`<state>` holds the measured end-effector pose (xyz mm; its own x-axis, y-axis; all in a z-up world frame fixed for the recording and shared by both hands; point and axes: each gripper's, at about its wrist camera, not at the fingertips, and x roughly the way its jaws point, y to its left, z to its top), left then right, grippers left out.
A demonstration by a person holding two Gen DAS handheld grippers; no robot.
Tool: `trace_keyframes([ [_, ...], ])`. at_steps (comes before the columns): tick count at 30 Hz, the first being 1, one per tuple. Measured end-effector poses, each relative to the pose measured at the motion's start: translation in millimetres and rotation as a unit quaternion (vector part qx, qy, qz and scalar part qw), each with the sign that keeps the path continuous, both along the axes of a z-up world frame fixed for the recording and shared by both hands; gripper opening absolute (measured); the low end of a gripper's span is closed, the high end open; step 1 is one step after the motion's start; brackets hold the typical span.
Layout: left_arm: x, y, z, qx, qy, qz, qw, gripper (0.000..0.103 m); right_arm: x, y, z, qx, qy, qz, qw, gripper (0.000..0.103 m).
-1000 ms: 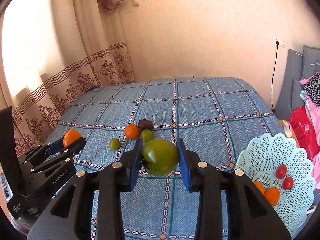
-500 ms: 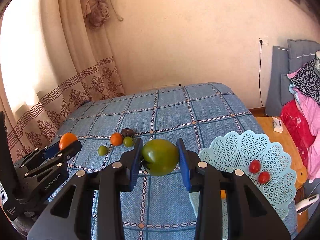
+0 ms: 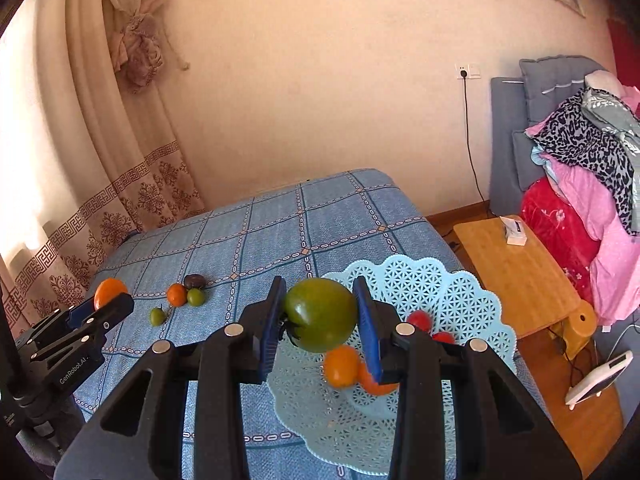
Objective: Organize fruits
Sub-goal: 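Carry the orange in the left gripper over the basket while the right gripper carries the green tomato, then open the right gripper to drop the green tomato into the basket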
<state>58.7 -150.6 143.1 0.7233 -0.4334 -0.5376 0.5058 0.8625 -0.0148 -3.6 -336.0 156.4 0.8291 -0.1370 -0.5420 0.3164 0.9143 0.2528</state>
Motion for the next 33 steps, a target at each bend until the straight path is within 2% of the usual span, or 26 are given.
trace_keyframes([
  [14, -17, -58, -4, -0.002, 0.018, -0.07, 0.9974, 0.039, -18, -37, -23, 0.029, 0.028, -0.042, 0.998, 0.035],
  [21, -17, -85, -19, -0.002, 0.062, -0.121, 0.9907, 0.039, -16, -48, -44, 0.045, 0.06, -0.05, 0.996, 0.035],
  [33, -18, -109, -38, 0.021, 0.082, -0.14, 0.9865, 0.039, -15, -62, -69, 0.085, 0.078, -0.055, 0.992, 0.035],
])
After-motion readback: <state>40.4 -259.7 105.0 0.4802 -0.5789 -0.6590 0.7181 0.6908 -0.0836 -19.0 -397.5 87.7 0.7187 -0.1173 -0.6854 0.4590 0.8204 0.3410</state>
